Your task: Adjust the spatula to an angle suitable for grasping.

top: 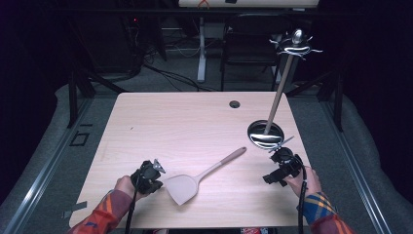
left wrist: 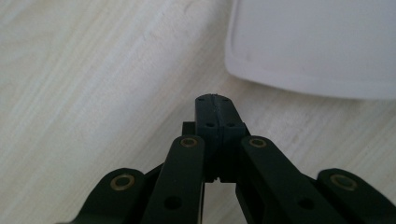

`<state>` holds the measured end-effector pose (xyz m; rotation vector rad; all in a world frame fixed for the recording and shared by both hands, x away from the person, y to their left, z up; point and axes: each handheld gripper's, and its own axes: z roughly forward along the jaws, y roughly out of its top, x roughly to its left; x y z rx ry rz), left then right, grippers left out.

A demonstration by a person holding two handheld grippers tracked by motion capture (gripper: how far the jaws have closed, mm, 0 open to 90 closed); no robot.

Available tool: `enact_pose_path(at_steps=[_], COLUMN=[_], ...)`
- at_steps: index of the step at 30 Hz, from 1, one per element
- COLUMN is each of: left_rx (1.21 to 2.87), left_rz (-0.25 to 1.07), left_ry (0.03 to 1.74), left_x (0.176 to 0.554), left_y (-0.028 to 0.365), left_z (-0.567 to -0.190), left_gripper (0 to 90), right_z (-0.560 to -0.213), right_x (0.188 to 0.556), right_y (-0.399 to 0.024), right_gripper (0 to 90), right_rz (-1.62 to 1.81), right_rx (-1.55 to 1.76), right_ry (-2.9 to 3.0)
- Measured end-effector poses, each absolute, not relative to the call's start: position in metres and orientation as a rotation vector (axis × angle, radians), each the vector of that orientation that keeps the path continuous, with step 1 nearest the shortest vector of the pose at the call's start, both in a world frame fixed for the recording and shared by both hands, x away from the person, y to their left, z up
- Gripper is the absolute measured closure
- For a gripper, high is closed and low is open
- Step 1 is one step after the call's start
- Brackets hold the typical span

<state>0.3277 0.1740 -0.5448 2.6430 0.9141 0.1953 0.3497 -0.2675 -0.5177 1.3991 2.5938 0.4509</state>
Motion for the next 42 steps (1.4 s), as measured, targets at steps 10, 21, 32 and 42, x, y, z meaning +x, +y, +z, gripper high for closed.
enact_pose_path(at_steps=[10,21,32,42], left_rx=[2.635,2.634,2.631,2.621], left_rz=[0.152,0.140,0.092,0.068], left_ry=[0.871,0.827,0.763,0.748], left_x=[0.329,0.324,0.314,0.309], left_y=[0.163,0.146,0.117,0.105], left_z=[-0.544,-0.540,-0.535,-0.534], left_gripper=[90.0,90.0,90.0,90.0], right_z=[-0.518,-0.519,-0.519,-0.517], right_x=[0.350,0.351,0.351,0.351], right_y=[-0.268,-0.267,-0.268,-0.259], right_gripper=[5.8,5.8,6.0,6.1], right_rz=[0.431,0.426,0.441,0.543], right_rx=[1.392,1.398,1.411,1.479], right_ry=[2.610,2.616,2.615,2.642])
